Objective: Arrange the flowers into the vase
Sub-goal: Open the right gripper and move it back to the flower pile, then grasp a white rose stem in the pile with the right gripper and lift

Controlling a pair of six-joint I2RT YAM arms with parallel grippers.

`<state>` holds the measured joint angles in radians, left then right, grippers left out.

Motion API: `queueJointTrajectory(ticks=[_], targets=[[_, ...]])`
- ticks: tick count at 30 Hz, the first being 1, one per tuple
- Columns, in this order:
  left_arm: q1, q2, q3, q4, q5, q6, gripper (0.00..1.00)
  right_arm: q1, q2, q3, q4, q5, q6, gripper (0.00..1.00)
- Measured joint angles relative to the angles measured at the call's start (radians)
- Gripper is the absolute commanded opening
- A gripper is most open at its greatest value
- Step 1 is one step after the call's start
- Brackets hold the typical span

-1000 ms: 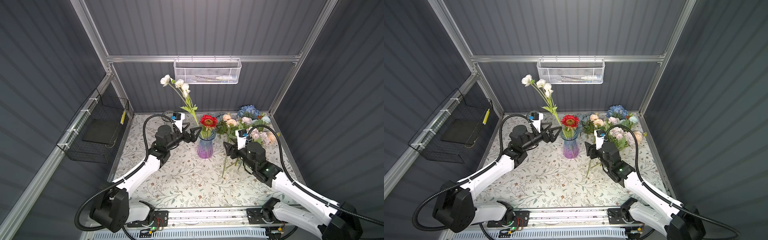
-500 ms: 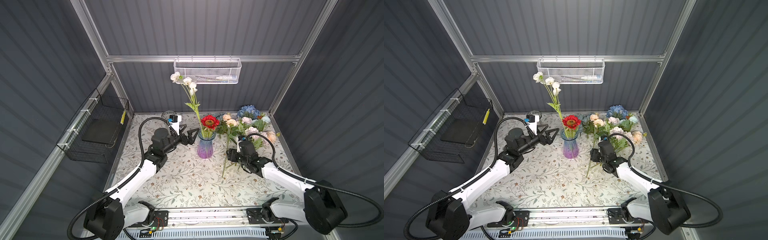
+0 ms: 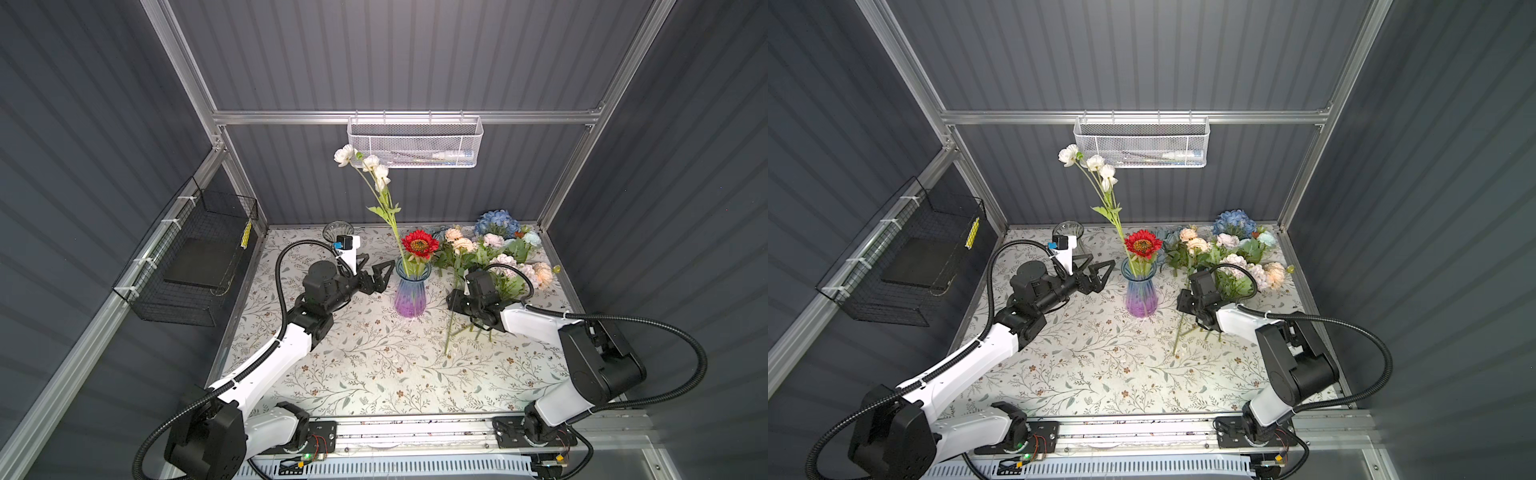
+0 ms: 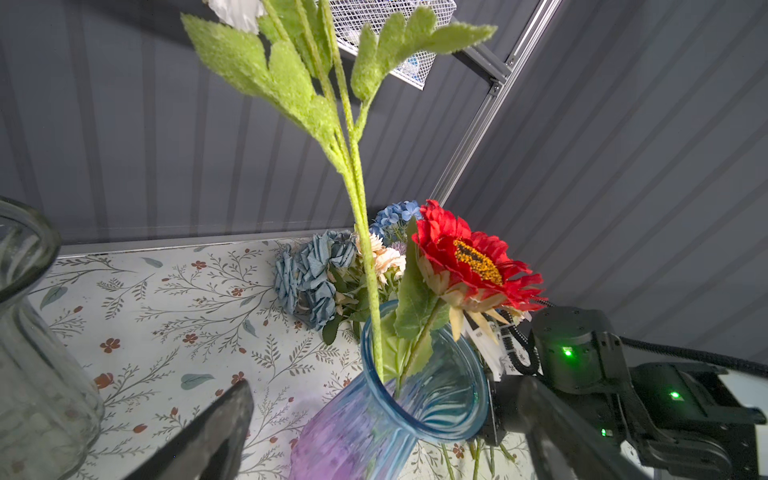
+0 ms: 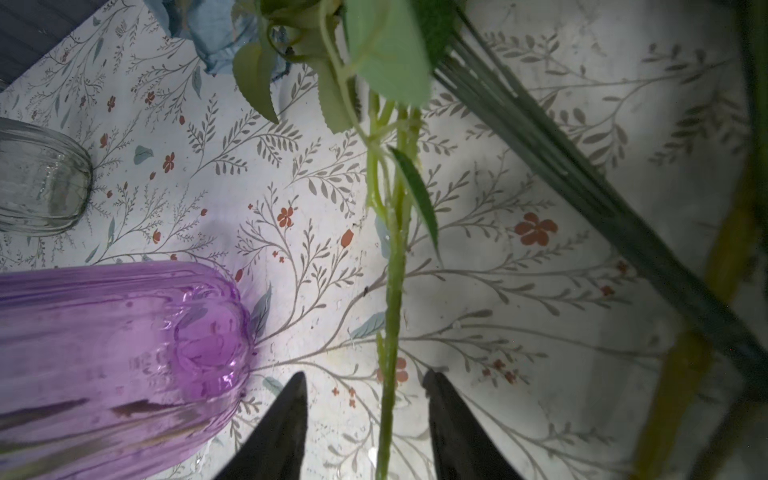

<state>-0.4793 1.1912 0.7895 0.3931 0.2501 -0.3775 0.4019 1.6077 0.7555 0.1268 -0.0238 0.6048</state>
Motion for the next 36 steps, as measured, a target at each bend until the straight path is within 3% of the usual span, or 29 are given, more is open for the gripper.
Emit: queueJointTrajectory(ticks=[5,11,18,28,36], targets=[[0.000,0.000,0.000,-0.001,-0.001,0.000,0.99,-0.016,0.051,0.023,0.034,-0.017,0.020,0.34],[0.000,0.000,-0.011,-0.001,-0.011,-0.003,0.99,-0.024,0.061,0.033,0.062,-0.034,0.028,0.14],[0.000,0.000,-0.016,-0.002,-0.015,-0.011,0.99,-0.040,0.063,0.033,0.076,-0.042,0.039,0.00],[0.000,-0.003,-0.024,0.000,-0.016,-0.012,0.99,-0.046,0.047,0.020,0.087,-0.058,0.029,0.00],[0.000,-0.009,-0.052,0.018,-0.020,-0.037,0.99,-0.056,-0.129,-0.018,0.069,-0.067,0.004,0.00]])
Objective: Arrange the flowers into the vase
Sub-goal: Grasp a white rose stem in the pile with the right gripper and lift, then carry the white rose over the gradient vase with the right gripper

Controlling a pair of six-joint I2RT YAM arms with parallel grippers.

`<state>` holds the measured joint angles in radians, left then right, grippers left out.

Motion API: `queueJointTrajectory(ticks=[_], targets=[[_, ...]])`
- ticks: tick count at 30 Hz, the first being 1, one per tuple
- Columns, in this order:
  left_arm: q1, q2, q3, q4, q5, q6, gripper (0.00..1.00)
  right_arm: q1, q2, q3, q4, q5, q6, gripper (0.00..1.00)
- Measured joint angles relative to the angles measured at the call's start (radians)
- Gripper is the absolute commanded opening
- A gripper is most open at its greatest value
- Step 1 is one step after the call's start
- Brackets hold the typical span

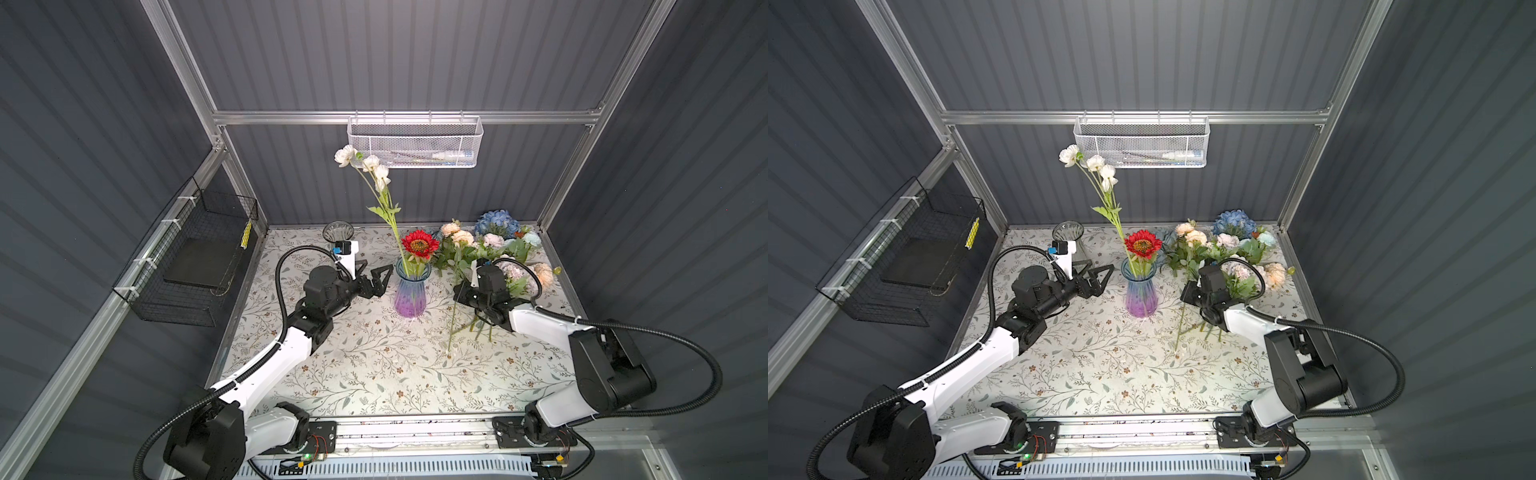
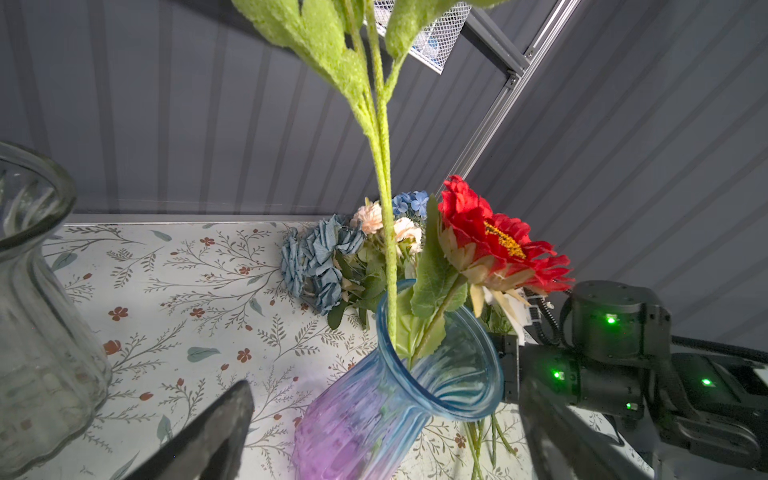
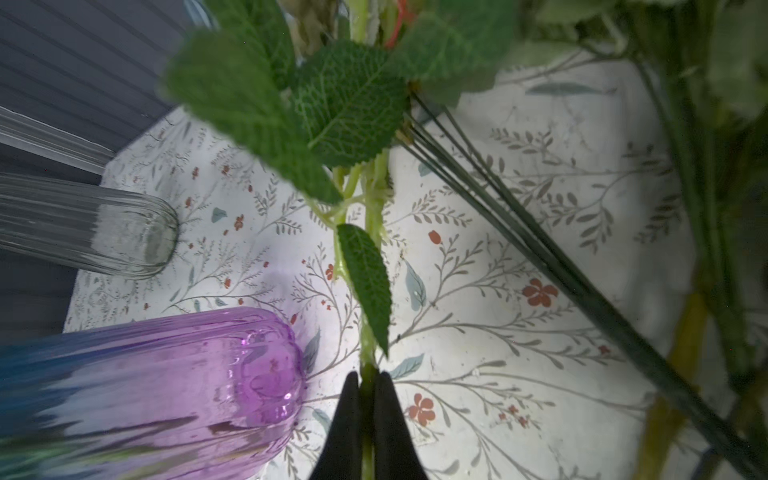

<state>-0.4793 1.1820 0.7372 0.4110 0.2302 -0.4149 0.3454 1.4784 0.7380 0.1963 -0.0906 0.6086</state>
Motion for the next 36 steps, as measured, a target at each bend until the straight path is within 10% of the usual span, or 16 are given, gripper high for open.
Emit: queueJointTrajectory(ticks=[20,36], targets=[[0.104,0.024,-0.098,0.123,0.001,-0.126,0.99,-0.013,-0.549,0.092,-0.164,-0.025,-0.181,0.00],[0.141,0.040,-0.152,0.166,-0.002,-0.186,0.99,0.256,-0.338,0.449,0.007,-0.134,-0.368,0.00]])
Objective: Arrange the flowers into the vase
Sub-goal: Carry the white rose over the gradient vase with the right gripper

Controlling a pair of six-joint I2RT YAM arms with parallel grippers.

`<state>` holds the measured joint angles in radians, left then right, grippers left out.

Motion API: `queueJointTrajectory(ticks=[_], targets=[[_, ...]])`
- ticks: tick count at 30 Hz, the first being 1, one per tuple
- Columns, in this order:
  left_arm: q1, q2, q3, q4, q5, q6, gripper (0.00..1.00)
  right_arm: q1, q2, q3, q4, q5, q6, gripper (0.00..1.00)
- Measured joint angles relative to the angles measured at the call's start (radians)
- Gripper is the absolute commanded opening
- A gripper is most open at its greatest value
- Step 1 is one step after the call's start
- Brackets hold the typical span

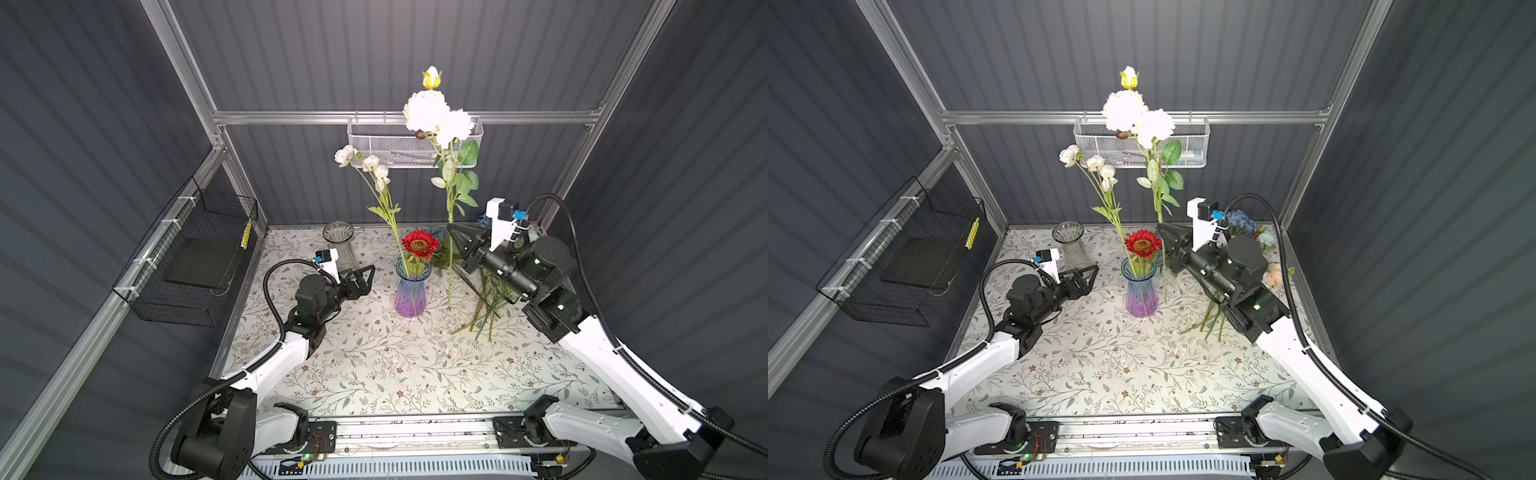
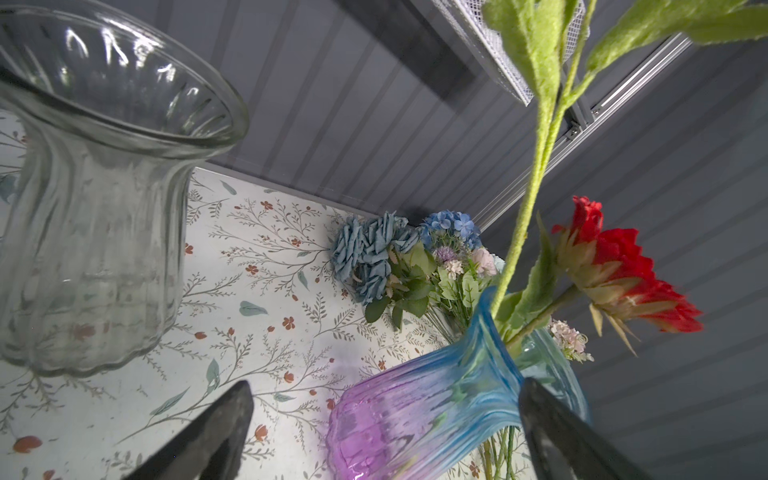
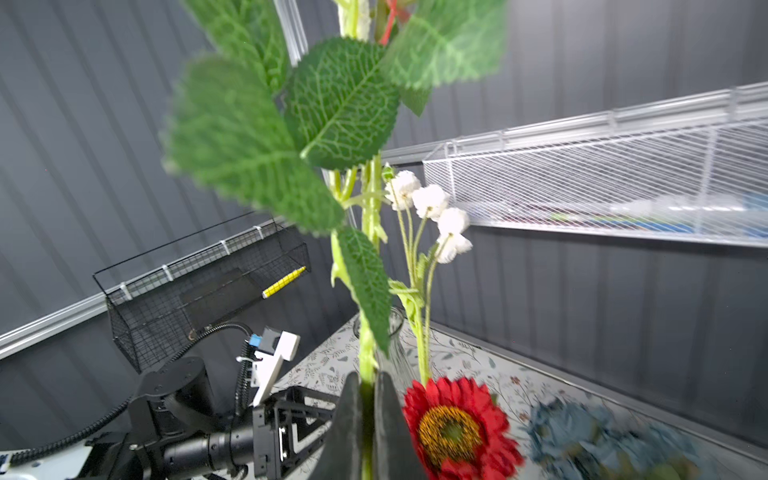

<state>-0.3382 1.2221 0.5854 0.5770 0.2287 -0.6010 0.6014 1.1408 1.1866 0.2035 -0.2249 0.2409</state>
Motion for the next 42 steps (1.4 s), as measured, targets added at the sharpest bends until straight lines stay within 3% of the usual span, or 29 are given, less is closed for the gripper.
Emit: queueJointTrajectory(ticks=[9,25,33,42], targets=[[0.006,-0.032,-0.014,-0.021,-0.012,-0.006,0.99,0.090,0.197,0.068,0.192,-0.015,-0.114,0.00],[0.006,-0.033,-0.014,-0.025,-0.011,-0.003,0.99,0.161,0.391,0.045,0.603,-0.018,-0.356,0.00],[0.006,-0.037,-0.014,-0.053,-0.011,0.016,0.99,0.161,0.424,-0.045,0.680,0.039,-0.428,0.00],[0.006,-0.028,-0.006,-0.058,0.054,0.032,0.99,0.165,0.419,-0.176,0.718,0.106,-0.420,0.00]])
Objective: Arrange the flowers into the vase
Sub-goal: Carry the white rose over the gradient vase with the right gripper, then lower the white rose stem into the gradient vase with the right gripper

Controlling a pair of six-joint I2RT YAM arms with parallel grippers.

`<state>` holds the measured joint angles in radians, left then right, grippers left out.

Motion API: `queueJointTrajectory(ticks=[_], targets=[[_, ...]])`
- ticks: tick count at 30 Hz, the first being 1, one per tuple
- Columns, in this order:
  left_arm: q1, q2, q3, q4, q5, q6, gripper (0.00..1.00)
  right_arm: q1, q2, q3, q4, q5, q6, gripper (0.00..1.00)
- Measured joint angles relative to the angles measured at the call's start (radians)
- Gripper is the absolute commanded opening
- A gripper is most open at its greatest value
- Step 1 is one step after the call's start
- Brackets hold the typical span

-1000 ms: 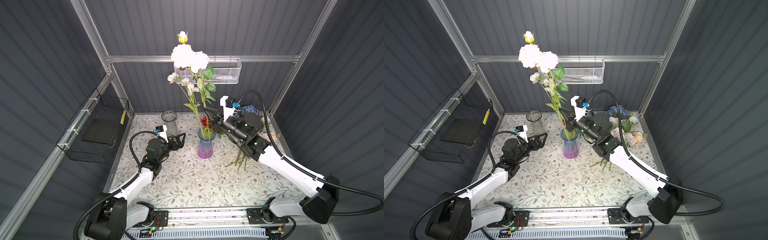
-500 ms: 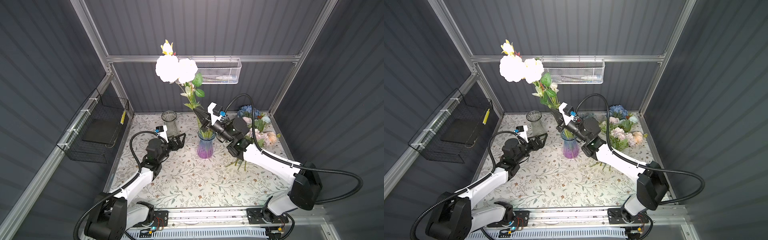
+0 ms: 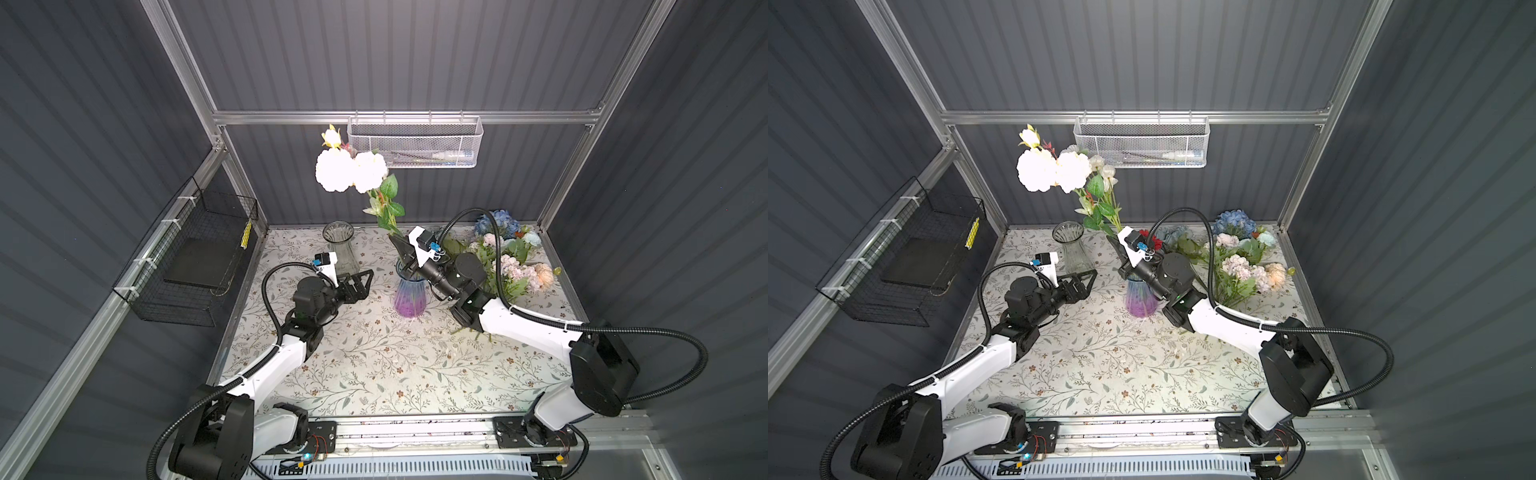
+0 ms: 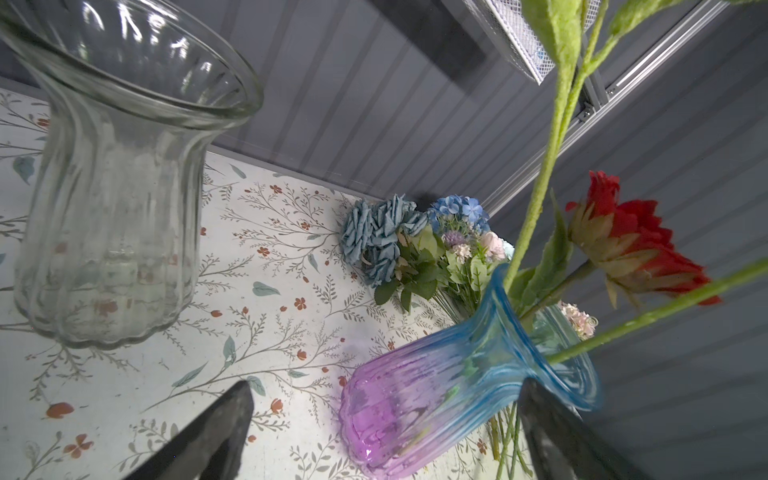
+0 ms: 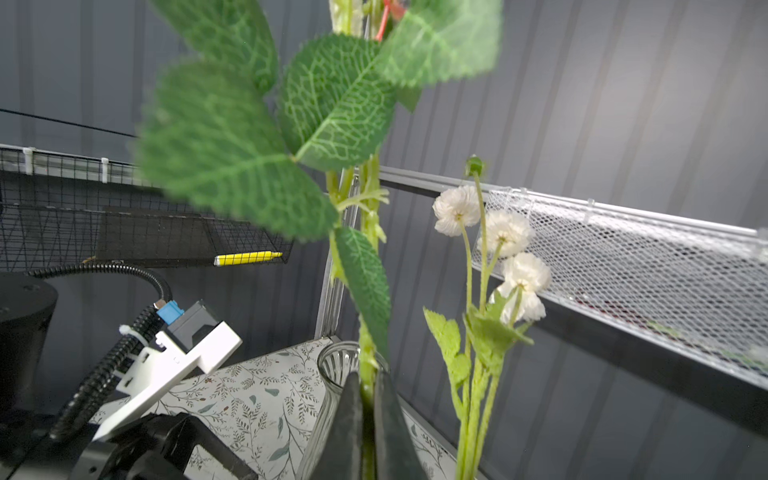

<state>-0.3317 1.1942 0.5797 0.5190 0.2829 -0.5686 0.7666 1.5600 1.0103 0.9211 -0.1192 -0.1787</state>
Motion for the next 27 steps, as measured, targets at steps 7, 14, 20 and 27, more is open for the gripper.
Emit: queueJointTrajectory(ticks=[7,14,20,27], targets=[[0.000,0.014,0.046,0.029,0.098,0.004,0.99,0.007,-0.019,-0.095,0.010,0.056,0.020,0.00],[0.000,-0.001,0.092,0.045,0.182,0.003,0.94,0.009,-0.055,-0.159,0.013,0.101,0.029,0.00],[-0.046,-0.008,0.157,0.047,0.226,0.012,0.89,0.009,-0.056,-0.182,0.002,0.124,0.041,0.00],[-0.134,-0.003,0.220,0.037,0.218,0.072,0.83,0.009,-0.040,-0.182,-0.032,0.132,0.041,0.00]])
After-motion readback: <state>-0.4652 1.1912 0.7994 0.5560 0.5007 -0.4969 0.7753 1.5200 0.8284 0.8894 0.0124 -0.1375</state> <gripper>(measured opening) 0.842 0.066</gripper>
